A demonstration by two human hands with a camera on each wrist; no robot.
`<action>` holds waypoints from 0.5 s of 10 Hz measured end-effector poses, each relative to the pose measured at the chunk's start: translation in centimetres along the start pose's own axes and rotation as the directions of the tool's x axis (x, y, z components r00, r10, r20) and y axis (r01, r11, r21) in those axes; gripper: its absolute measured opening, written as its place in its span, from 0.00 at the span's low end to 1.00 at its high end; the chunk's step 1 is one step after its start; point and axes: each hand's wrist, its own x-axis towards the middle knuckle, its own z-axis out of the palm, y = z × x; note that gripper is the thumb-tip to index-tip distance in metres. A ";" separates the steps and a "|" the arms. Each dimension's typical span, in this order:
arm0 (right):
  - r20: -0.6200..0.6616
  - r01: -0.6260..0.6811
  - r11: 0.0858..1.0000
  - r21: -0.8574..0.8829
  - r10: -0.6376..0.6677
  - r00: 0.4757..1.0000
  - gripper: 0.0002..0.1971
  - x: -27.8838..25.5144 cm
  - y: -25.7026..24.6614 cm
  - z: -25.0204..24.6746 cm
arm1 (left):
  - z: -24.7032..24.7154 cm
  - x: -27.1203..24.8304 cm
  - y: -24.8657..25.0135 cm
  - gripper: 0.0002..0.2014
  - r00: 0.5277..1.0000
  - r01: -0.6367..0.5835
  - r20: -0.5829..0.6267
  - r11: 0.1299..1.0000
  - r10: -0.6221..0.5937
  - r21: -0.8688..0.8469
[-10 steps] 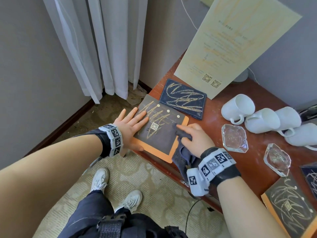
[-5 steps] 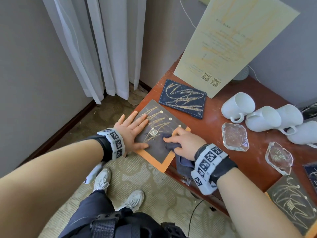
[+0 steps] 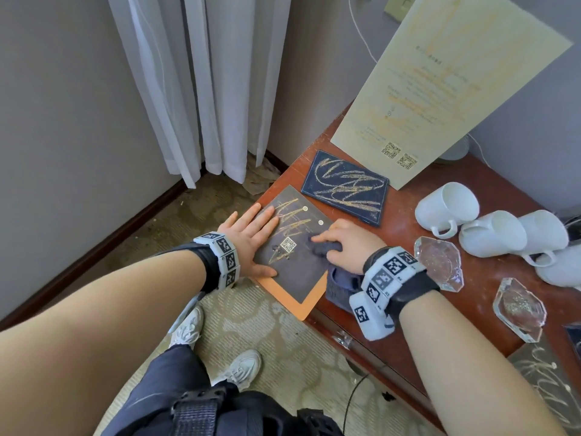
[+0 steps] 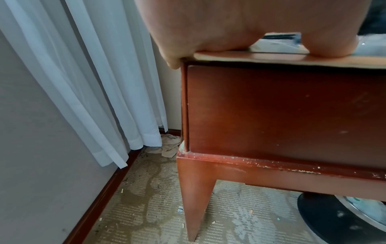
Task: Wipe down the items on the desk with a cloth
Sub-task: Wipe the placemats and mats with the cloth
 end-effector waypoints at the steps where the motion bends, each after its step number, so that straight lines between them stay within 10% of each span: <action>1: -0.253 -0.181 0.981 0.068 0.193 0.948 0.25 1.1 -0.5 0.7 | 0.1 0.0 -0.1 0.52 1.000 0.002 0.003 1.000 -0.002 -0.005; 3: 0.154 0.177 0.980 -0.093 -0.161 0.975 0.23 -0.7 -2.7 1.8 | 0.2 0.1 -0.1 0.52 1.000 -0.005 0.005 1.000 0.005 -0.003; 4: 0.092 0.130 0.983 -0.131 -0.119 0.989 0.23 -0.1 -2.4 -0.3 | 0.2 0.1 -0.1 0.52 1.000 -0.003 -0.008 1.000 0.003 0.010; 5: -0.300 -0.142 0.990 -0.002 0.134 0.944 0.25 1.9 -2.3 -0.4 | 0.3 0.1 -0.1 0.52 1.000 -0.005 -0.015 1.000 0.005 0.006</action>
